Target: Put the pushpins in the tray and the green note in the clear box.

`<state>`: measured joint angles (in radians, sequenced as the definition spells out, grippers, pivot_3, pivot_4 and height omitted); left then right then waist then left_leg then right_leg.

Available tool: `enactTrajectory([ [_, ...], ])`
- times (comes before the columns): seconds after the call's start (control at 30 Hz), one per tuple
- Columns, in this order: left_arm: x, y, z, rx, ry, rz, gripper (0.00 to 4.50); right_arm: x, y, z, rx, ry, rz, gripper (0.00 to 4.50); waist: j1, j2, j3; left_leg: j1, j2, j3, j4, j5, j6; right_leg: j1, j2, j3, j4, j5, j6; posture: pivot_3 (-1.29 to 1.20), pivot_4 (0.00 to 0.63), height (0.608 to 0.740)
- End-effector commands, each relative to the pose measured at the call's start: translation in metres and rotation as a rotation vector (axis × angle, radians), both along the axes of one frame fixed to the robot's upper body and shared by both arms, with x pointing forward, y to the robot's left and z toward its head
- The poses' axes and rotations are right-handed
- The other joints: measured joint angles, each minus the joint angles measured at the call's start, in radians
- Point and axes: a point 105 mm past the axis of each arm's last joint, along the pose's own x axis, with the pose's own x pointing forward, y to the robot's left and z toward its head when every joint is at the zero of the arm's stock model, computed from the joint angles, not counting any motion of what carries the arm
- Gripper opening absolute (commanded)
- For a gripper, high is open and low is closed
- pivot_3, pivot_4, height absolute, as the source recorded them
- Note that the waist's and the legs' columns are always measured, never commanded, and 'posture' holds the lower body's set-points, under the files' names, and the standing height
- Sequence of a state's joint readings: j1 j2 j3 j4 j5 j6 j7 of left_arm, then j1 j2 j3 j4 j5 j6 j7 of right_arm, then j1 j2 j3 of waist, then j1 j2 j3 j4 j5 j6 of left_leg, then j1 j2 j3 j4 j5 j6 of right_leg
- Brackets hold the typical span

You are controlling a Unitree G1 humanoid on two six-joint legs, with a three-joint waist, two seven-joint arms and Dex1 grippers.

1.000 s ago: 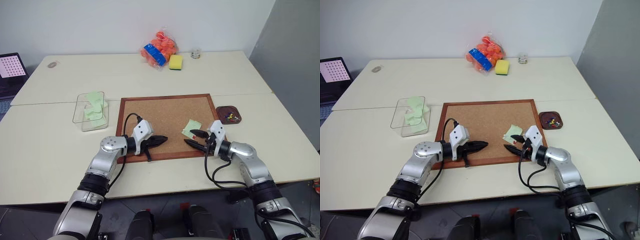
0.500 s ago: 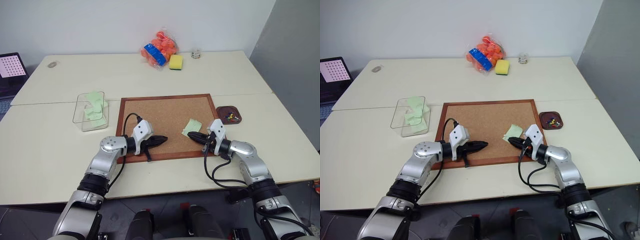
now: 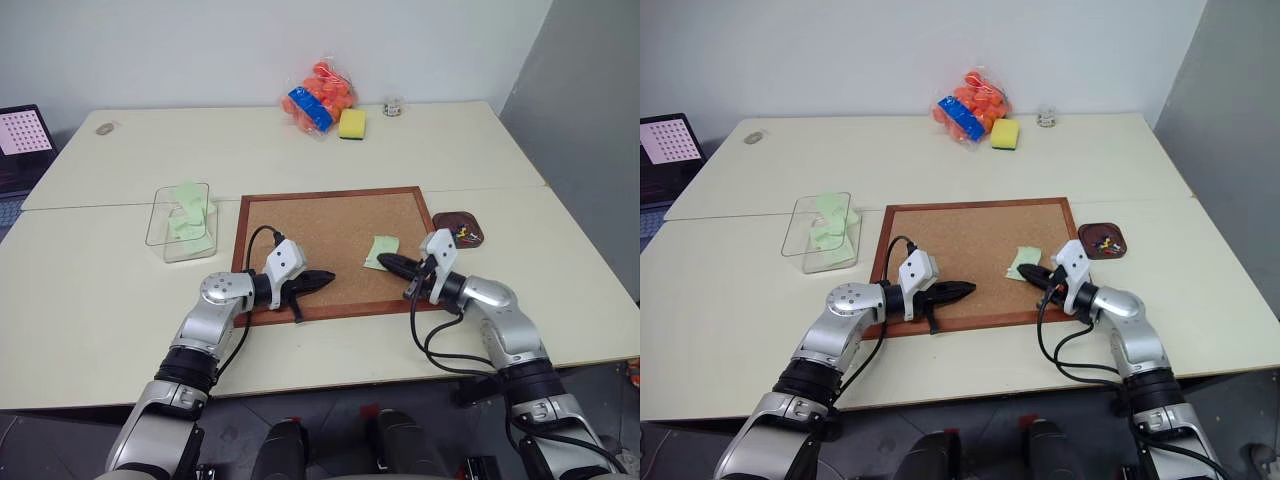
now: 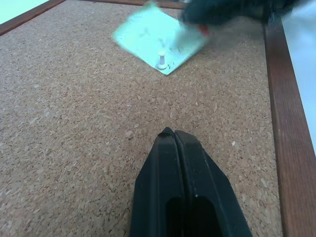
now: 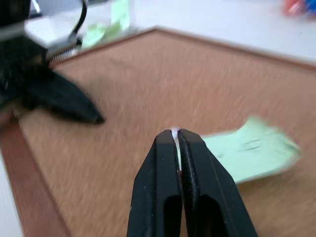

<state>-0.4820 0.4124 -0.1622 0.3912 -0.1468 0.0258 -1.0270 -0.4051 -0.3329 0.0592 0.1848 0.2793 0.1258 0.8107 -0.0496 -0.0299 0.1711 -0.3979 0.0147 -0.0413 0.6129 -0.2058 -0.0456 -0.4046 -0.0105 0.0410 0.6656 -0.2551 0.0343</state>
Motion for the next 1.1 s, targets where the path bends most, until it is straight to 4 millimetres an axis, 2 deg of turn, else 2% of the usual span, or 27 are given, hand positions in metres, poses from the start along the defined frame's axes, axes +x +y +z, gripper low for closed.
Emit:
enactTrajectory([
  [0.03, 0.000, 0.006, -0.007, 0.035, 0.015, 0.015, 0.00, 0.000, -0.004, 0.019, 0.047, -0.041, -0.023, 0.07, 0.000, 0.000, 0.000, 0.000, 0.000, 0.000, 0.000, 0.000, 0.000, 0.000, 0.000, 0.000, 0.000, 0.000, 0.000, 0.00, 0.150, 0.740],
  [0.2, 0.000, 0.005, -0.007, 0.035, 0.016, 0.011, 0.00, 0.000, -0.007, 0.022, 0.078, -0.030, -0.051, 0.07, 0.000, 0.000, 0.000, 0.000, 0.000, 0.000, 0.000, 0.000, 0.000, 0.000, 0.000, 0.000, 0.000, 0.000, 0.000, 0.00, 0.150, 0.740],
  [0.27, 0.000, 0.005, -0.007, 0.034, 0.016, 0.010, 0.00, 0.006, -0.014, 0.025, 0.099, -0.031, -0.110, 0.07, 0.000, 0.000, 0.000, 0.000, 0.000, 0.000, 0.000, 0.000, 0.000, 0.000, 0.000, 0.000, 0.000, 0.000, 0.000, 0.00, 0.150, 0.740],
  [0.4, 0.000, 0.004, -0.007, 0.033, 0.018, 0.008, 0.00, 0.035, -0.048, 0.031, 0.094, -0.058, -0.363, 0.07, 0.000, 0.000, 0.000, 0.000, 0.000, 0.000, 0.000, 0.000, 0.000, 0.000, 0.000, 0.000, 0.000, 0.000, 0.000, 0.00, 0.150, 0.740],
  [0.57, 0.000, 0.005, -0.007, 0.034, 0.018, 0.010, 0.00, 0.059, -0.083, 0.034, 0.133, -0.022, -0.569, 0.07, 0.001, 0.000, 0.000, 0.000, 0.000, 0.000, 0.000, 0.000, 0.000, 0.000, 0.000, 0.000, 0.000, 0.001, -0.001, 0.00, 0.150, 0.740],
  [0.7, 0.000, 0.006, -0.007, 0.037, 0.015, 0.014, 0.00, 0.073, -0.100, 0.035, 0.141, -0.008, -0.651, 0.07, 0.001, 0.000, 0.000, 0.000, 0.000, 0.001, 0.000, 0.000, 0.000, 0.000, 0.000, 0.001, 0.000, 0.001, -0.002, 0.00, 0.150, 0.740],
  [0.87, 0.000, 0.006, -0.007, 0.038, 0.013, 0.016, 0.00, 0.082, -0.111, 0.029, 0.131, 0.019, -0.716, 0.07, 0.000, 0.000, 0.000, 0.000, 0.000, 0.001, 0.000, 0.000, 0.000, 0.000, 0.000, 0.001, 0.000, 0.001, -0.002, 0.00, 0.150, 0.740],
  [0.93, 0.000, 0.007, -0.007, 0.038, 0.013, 0.018, 0.00, 0.084, -0.113, 0.028, 0.128, 0.021, -0.725, 0.51, 0.000, 0.000, 0.000, 0.000, 0.000, 0.001, 0.000, 0.000, 0.000, 0.000, 0.000, 0.001, 0.000, 0.001, -0.002, 0.00, 0.150, 0.740],
  [0.97, -0.001, 0.007, -0.007, 0.037, 0.013, 0.019, 0.00, 0.085, -0.113, 0.028, 0.127, 0.022, -0.728, 0.58, 0.000, 0.000, 0.000, 0.000, 0.000, 0.001, 0.000, 0.000, 0.000, 0.000, 0.000, 0.001, 0.000, 0.001, -0.002, 0.00, 0.150, 0.740],
  [1.1, -0.001, 0.007, -0.008, 0.036, 0.013, 0.021, 0.00, 0.086, -0.117, 0.026, 0.134, 0.030, -0.744, 1.54, 0.000, 0.000, 0.000, 0.000, 0.000, 0.001, 0.000, 0.000, 0.000, 0.000, 0.000, 0.001, 0.000, 0.001, -0.002, 0.00, 0.150, 0.740],
])
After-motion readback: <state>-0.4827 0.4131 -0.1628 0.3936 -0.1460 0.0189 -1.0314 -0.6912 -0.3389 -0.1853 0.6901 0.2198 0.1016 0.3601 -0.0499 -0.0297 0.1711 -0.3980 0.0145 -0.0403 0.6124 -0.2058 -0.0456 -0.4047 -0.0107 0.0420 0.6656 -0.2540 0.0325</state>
